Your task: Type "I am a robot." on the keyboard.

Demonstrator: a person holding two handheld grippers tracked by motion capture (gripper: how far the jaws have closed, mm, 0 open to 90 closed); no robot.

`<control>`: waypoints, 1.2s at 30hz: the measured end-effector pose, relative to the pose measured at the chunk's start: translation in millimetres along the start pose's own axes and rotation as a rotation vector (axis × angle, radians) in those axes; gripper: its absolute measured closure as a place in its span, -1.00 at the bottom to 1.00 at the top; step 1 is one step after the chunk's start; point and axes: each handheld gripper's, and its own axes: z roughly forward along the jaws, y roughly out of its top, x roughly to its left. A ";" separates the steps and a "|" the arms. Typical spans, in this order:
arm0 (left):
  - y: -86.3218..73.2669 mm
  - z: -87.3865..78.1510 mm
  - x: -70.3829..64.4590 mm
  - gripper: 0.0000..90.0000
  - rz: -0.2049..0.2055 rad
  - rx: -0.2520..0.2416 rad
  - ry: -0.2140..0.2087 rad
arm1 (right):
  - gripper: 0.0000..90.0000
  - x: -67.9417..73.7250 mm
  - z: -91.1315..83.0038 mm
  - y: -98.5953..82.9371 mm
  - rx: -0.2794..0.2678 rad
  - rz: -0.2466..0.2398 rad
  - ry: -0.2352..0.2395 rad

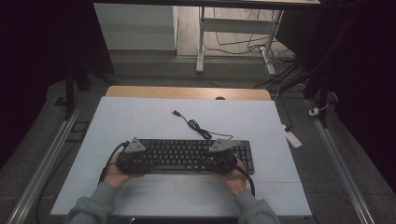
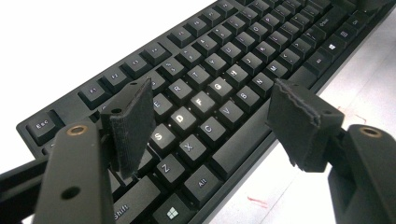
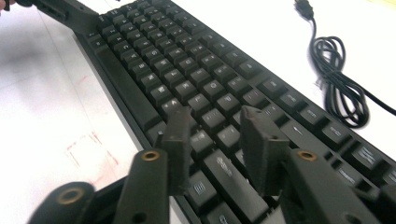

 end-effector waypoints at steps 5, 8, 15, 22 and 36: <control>-0.1 0.1 0.2 -0.29 0.001 0.001 -0.002 | 0.83 1.6 11.3 7.5 0.032 -0.021 0.024; 0.0 -0.1 0.1 -0.29 0.002 -0.001 -0.004 | 0.98 3.5 18.6 11.5 0.058 -0.033 0.031; -0.3 0.5 0.6 -0.29 0.001 0.002 -0.008 | 0.99 9.1 33.1 17.7 0.093 -0.048 0.044; -0.5 -0.2 2.4 -0.29 -0.007 0.000 -0.009 | 0.99 10.7 40.6 15.8 0.118 -0.043 0.049; 0.2 -1.0 3.0 -0.29 -0.006 -0.003 -0.009 | 0.99 10.4 47.2 10.7 0.138 -0.037 0.048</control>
